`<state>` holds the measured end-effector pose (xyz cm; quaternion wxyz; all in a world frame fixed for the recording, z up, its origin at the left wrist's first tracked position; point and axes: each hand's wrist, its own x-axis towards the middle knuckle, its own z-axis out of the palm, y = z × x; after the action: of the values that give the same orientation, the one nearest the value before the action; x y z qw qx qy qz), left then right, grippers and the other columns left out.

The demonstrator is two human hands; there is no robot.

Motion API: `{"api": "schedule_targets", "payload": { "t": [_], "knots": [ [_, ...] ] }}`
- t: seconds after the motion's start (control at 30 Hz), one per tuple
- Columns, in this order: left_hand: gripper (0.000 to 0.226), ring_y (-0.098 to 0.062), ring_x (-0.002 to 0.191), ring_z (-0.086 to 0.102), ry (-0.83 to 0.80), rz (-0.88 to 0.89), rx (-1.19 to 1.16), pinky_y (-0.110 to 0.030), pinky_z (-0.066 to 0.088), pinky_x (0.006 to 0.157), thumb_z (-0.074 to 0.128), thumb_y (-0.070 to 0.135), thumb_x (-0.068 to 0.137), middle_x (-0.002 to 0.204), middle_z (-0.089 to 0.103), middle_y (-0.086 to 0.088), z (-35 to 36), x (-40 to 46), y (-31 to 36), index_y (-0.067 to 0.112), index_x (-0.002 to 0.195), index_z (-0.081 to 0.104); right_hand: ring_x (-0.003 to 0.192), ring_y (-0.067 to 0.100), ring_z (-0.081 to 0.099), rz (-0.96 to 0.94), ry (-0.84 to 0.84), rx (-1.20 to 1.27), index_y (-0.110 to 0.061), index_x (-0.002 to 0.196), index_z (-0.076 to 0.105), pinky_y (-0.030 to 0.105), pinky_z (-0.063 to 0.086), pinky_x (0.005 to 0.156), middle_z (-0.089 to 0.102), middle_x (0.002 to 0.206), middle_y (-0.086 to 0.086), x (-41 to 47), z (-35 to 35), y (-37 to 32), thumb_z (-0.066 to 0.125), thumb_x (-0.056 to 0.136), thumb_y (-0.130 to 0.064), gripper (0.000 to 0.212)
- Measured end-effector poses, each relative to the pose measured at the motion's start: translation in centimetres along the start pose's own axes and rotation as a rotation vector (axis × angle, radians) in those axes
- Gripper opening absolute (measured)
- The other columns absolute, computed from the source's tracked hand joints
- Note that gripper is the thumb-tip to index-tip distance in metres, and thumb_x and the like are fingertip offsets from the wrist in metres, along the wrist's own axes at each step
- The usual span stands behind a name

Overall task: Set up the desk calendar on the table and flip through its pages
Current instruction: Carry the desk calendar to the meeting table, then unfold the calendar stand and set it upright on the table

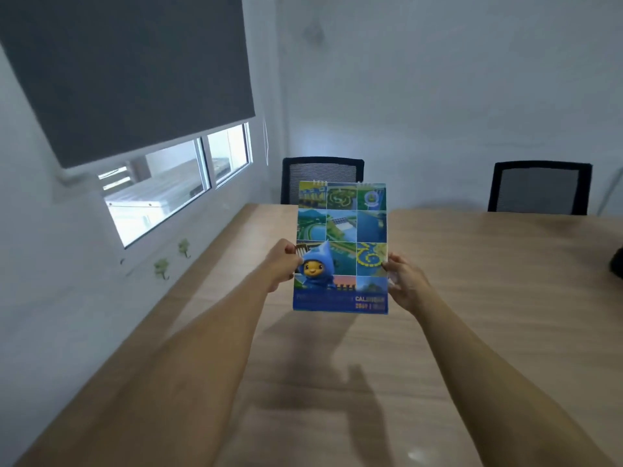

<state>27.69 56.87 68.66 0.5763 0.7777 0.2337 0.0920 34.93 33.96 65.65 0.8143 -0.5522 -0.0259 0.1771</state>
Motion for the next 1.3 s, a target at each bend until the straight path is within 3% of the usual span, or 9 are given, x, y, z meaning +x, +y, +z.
{"api": "schedule_targets", "payload": {
  "t": [0.2, 0.37, 0.43, 0.57, 0.73, 0.87, 1.17, 1.23, 1.3],
  "knots": [
    [0.024, -0.025, 0.090, 0.049, 0.030, -0.039, 0.009, -0.037, 0.047, 0.077, 0.051, -0.001, 0.086, 0.098, 0.051, -0.012, -0.5, -0.1, -1.0, 0.019, 0.078, 0.040, 0.084, 0.015, 0.062, 0.078, -0.031, -0.015, -0.014, 0.089, 0.062, 0.023, 0.056, 0.048, 0.064, 0.093, 0.006, 0.9, 0.5, 1.6, 0.037, 0.090, 0.008, 0.033],
    [0.019, -0.025, 0.091, 0.049, 0.007, -0.075, 0.033, -0.036, 0.047, 0.075, 0.054, 0.000, 0.085, 0.107, 0.052, -0.018, 0.1, 0.1, -2.0, 0.016, 0.089, 0.044, 0.086, 0.022, 0.061, 0.085, 0.020, -0.058, -0.005, 0.113, 0.057, 0.026, 0.057, 0.055, 0.061, 0.103, 0.014, 1.5, -0.5, 2.7, 0.039, 0.090, 0.007, 0.032],
    [0.019, -0.026, 0.095, 0.051, -0.005, -0.091, 0.033, -0.036, 0.050, 0.079, 0.056, 0.002, 0.086, 0.116, 0.054, -0.020, 0.5, 0.4, -2.6, 0.014, 0.096, 0.045, 0.082, 0.021, 0.062, 0.093, 0.016, -0.062, -0.008, 0.100, 0.059, 0.028, 0.054, 0.060, 0.061, 0.099, 0.014, 1.7, -0.8, 2.9, 0.033, 0.088, 0.010, 0.034],
    [0.021, -0.024, 0.097, 0.056, -0.043, -0.139, -0.039, -0.032, 0.049, 0.076, 0.059, 0.005, 0.087, 0.115, 0.056, -0.015, 1.4, 0.8, -3.6, 0.015, 0.101, 0.049, 0.053, 0.014, 0.069, 0.102, 0.015, 0.020, -0.011, 0.083, 0.059, 0.022, 0.053, 0.040, 0.071, 0.061, 0.002, 1.4, -1.4, 3.1, 0.028, 0.091, 0.011, 0.038],
    [0.020, -0.018, 0.089, 0.058, -0.071, -0.245, -0.341, -0.033, 0.048, 0.084, 0.048, 0.017, 0.094, 0.105, 0.063, -0.006, 1.5, 1.4, -3.6, 0.014, 0.107, 0.063, 0.057, 0.013, 0.070, 0.081, 0.021, 0.074, -0.013, 0.090, 0.060, 0.022, 0.055, 0.045, 0.069, 0.075, 0.004, 1.7, -2.3, 3.9, 0.030, 0.094, 0.006, 0.036],
    [0.042, -0.025, 0.120, 0.054, 0.012, -0.247, -0.241, -0.039, 0.045, 0.100, 0.036, 0.010, 0.099, 0.136, 0.054, -0.008, 1.1, 2.9, -5.5, 0.019, 0.139, 0.045, 0.066, 0.015, 0.069, 0.084, 0.033, 0.079, -0.013, 0.096, 0.061, 0.024, 0.058, 0.053, 0.072, 0.076, 0.002, 1.6, -4.0, 4.7, 0.032, 0.095, 0.004, 0.034],
    [0.062, -0.026, 0.123, 0.053, -0.101, -0.142, -0.154, -0.036, 0.047, 0.095, 0.055, 0.024, 0.095, 0.148, 0.041, -0.009, 3.8, 5.2, -6.4, 0.022, 0.151, 0.028, 0.071, 0.014, 0.072, 0.060, -0.110, 0.084, -0.009, 0.100, 0.062, 0.023, 0.059, 0.062, 0.076, 0.080, 0.003, 0.2, -7.2, 4.1, 0.033, 0.093, 0.003, 0.032],
    [0.054, -0.023, 0.097, 0.068, -0.196, -0.223, -0.389, -0.029, 0.059, 0.074, 0.049, 0.023, 0.098, 0.147, 0.043, -0.018, 4.8, 5.2, -5.6, 0.008, 0.147, 0.034, 0.072, 0.014, 0.072, 0.051, -0.134, 0.105, -0.008, 0.102, 0.061, 0.022, 0.058, 0.063, 0.076, 0.083, 0.004, 0.0, -7.4, 3.9, 0.033, 0.092, 0.003, 0.032],
    [0.030, -0.015, 0.067, 0.069, -0.165, -0.218, -0.367, -0.020, 0.054, 0.052, 0.040, 0.012, 0.101, 0.117, 0.064, -0.023, 5.4, 4.9, -5.1, 0.001, 0.127, 0.051, 0.073, 0.014, 0.072, 0.041, -0.129, 0.111, -0.007, 0.107, 0.060, 0.022, 0.058, 0.062, 0.075, 0.085, 0.004, -0.2, -7.4, 3.8, 0.035, 0.092, 0.003, 0.031]
  ]
}}
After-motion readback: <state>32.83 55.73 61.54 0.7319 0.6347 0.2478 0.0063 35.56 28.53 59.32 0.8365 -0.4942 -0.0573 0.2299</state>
